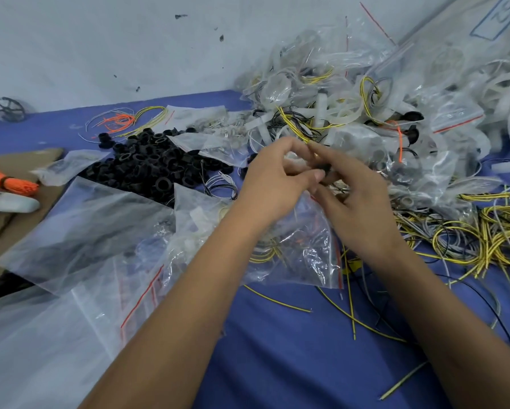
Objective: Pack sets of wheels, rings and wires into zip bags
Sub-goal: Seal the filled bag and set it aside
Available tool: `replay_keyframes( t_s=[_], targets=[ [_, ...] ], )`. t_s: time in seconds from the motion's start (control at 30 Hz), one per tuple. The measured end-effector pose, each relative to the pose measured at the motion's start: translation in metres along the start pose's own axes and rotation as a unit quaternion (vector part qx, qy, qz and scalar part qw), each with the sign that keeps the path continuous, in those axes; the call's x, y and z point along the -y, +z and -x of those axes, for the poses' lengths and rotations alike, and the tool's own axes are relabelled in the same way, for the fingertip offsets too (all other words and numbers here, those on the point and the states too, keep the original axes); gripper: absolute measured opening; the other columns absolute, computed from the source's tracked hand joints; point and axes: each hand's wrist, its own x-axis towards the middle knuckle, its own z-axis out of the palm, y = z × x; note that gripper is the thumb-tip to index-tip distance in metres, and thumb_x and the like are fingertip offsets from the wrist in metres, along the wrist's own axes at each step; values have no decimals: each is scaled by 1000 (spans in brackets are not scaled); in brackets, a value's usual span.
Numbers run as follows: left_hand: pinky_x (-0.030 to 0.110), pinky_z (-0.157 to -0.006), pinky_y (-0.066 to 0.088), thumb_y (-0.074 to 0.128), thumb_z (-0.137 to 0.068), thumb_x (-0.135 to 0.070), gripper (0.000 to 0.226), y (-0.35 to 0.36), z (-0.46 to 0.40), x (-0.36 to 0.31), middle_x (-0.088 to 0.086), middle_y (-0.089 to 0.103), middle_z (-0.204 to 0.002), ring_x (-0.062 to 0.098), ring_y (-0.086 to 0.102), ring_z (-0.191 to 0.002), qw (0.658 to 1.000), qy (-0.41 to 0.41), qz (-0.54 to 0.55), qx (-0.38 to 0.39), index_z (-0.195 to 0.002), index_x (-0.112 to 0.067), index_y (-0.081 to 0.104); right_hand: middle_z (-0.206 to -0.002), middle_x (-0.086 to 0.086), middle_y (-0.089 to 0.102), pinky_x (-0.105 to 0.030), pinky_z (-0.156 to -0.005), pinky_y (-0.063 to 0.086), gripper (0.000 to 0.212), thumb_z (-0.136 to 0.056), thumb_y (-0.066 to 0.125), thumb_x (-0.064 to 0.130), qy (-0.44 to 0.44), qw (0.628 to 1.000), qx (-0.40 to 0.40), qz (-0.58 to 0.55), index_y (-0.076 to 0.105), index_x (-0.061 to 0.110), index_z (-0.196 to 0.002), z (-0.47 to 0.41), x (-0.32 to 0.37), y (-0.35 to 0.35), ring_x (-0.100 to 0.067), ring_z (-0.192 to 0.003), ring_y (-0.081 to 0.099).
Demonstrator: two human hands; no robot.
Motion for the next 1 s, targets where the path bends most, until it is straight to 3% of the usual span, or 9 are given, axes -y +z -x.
replay_keyframes(
  t_s=[0.13,0.23,0.4,0.47,0.57,0.67,0.8,0.9,1.0],
  targets=[
    [28,-70,59,77,-91,-16,23,-4,-1,-2,2,78,-76,14,74,-71,995,-61,81,19,-102,-9,58,-98,4,74,-32,-82,56,20,-92,73,13,21,998,-47,-29,75,14,-112,1,2,-3,-12,-91,70],
    [29,-90,54,63,-100,-14,7,-13,-2,-1,-2,75,-103,11,69,-98,989,23,-105,100,-106,-14,66,-88,5,74,-38,-79,59,15,-92,74,23,106,988,-113,9,76,15,-104,-2,-7,-10,-9,-78,70],
    [24,-115,27,49,-94,13,54,-16,4,-4,-6,53,-142,14,37,-138,921,97,-274,260,-118,-30,72,-89,-1,74,-48,-69,61,28,-89,77,30,183,965,-178,-55,64,15,-108,0,-15,-16,-17,-74,73],
    [29,-116,21,58,-99,-1,41,-15,3,-3,-3,48,-145,20,31,-139,911,113,-320,235,-108,-36,76,-85,-2,73,-49,-65,61,22,-88,78,27,182,964,-175,-80,63,16,-99,2,-14,-14,-20,-70,72],
    [41,-113,35,73,-93,-17,16,-23,-3,-3,-1,56,-132,19,44,-130,934,138,-289,155,-99,-29,79,-84,-4,72,-46,-60,60,7,-92,73,15,155,971,-141,-113,71,17,-98,0,-13,-13,-22,-63,69],
    [36,-95,50,82,-83,-11,18,-33,-7,-5,0,59,-115,14,57,-109,957,154,-240,60,-93,-26,79,-100,-15,64,-33,-56,58,21,-92,69,2,106,978,-98,-154,75,14,-109,-3,-9,-11,-22,-66,69],
    [29,-73,52,84,-79,-3,21,-36,-7,-6,1,61,-104,13,58,-91,965,176,-196,15,-88,-21,79,-85,-13,70,-33,-55,54,17,-83,81,12,104,975,9,-195,69,14,-95,4,-4,-6,-35,-72,69],
    [33,-76,55,85,-78,-7,17,-28,-6,-7,-1,62,-102,16,62,-93,962,195,-189,7,-88,-20,80,-77,-10,73,-46,-63,57,19,-77,87,20,123,970,71,-197,70,15,-83,6,-3,-5,-37,-67,69],
    [36,-80,56,83,-80,-7,15,-21,-3,-8,-1,64,-102,13,62,-96,961,214,-174,8,-87,-19,80,-78,-5,78,-39,-64,60,11,-77,87,9,127,954,166,-216,79,14,-83,7,0,-5,-21,-68,74]
  ],
)
